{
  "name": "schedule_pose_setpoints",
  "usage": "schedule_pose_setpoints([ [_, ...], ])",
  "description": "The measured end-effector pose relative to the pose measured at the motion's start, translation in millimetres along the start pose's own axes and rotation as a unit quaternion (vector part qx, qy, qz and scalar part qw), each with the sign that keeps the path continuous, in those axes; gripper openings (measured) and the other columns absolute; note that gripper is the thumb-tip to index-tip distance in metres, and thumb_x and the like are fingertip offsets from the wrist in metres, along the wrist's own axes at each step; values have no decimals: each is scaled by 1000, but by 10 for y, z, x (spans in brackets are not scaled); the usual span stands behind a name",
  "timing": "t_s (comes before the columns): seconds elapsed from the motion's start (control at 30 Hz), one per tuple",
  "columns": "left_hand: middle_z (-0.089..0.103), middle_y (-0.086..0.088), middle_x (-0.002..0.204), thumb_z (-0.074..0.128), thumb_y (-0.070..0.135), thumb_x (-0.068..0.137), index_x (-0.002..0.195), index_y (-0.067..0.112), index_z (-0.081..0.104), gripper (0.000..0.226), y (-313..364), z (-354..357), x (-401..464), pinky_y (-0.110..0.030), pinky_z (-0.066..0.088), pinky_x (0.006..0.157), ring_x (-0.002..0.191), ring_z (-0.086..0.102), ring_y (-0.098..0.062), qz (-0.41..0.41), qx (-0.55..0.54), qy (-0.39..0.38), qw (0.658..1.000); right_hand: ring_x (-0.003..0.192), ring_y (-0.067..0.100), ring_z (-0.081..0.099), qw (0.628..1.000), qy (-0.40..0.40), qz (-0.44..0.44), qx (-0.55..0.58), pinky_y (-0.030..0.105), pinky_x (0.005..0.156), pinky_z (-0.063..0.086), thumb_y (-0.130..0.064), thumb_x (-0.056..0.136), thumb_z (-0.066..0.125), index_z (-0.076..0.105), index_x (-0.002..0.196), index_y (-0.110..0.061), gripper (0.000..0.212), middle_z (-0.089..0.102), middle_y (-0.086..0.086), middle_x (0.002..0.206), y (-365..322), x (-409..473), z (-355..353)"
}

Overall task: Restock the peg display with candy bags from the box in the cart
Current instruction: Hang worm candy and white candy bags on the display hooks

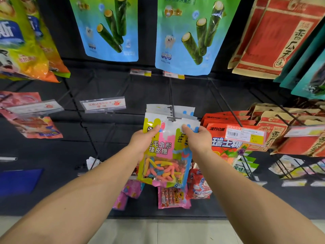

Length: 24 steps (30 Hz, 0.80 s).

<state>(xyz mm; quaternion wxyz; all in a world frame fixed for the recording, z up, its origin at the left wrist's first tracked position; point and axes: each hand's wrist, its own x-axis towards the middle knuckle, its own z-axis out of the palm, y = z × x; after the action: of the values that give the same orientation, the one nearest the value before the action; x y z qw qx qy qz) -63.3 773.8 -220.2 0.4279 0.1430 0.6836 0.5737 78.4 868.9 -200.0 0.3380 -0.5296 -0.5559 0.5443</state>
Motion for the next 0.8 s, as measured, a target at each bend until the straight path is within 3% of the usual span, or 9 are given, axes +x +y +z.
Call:
schedule_pose_setpoints([
  [0.13, 52, -7, 145, 69, 57, 85, 144, 8, 44, 81, -10, -5, 94, -38, 39, 99, 133, 48, -28, 1, 34, 36, 999, 73, 18, 63, 1000, 14, 10, -19, 35, 69, 56, -35, 88, 72, 61, 104, -9, 32, 67, 1, 90, 5, 43, 46],
  [0.2, 54, -7, 143, 72, 56, 83, 141, 9, 45, 80, -35, -20, 111, -33, 40, 92, 124, 54, -25, 11, 60, 52, 997, 75, 13, 58, 999, 37, 17, -20, 24, 61, 45, -33, 87, 74, 52, 112, -16, 37, 60, -4, 94, 35, 11, 47],
  [0.3, 52, -7, 143, 74, 50, 84, 145, 12, 41, 79, -100, -73, 59, -31, 41, 93, 124, 53, -24, 30, 111, 77, 990, 91, 25, 61, 996, 76, 27, -31, 28, 72, 44, -31, 84, 77, 45, 110, -16, 44, 60, 8, 112, 201, -22, 60],
  [0.37, 47, -9, 149, 73, 51, 85, 149, 13, 37, 83, -168, -146, 19, -34, 41, 103, 134, 48, -27, 38, 178, 87, 980, 92, 28, 61, 996, 68, 28, -55, 30, 72, 42, -28, 87, 73, 45, 100, -16, 33, 60, 6, 102, 307, -83, 122],
  [0.47, 47, -8, 150, 71, 56, 84, 148, 17, 40, 81, -258, -343, -66, -40, 43, 108, 135, 47, -28, 60, 292, 106, 949, 97, 26, 63, 989, -14, 5, -147, 29, 75, 43, -29, 92, 64, 54, 96, -18, 16, 58, -5, 89, 397, -228, 339],
  [0.6, 47, -9, 148, 65, 55, 88, 147, 23, 42, 72, -346, -849, -251, -42, 41, 109, 136, 44, -31, 65, 432, 132, 890, 118, 28, 58, 933, -156, -86, -311, 39, 99, 47, -33, 90, 64, 58, 128, -17, 42, 60, 7, 128, 417, -502, 874],
  [0.8, 39, -1, 155, 61, 58, 88, 150, 28, 39, 72, -552, -2122, -648, -39, 36, 113, 141, 38, -27, 17, 509, 192, 839, 134, 30, 43, 802, -296, -230, -464, 39, 105, 41, -38, 94, 59, 43, 146, -28, 56, 47, 8, 145, 200, -1223, 1961],
])
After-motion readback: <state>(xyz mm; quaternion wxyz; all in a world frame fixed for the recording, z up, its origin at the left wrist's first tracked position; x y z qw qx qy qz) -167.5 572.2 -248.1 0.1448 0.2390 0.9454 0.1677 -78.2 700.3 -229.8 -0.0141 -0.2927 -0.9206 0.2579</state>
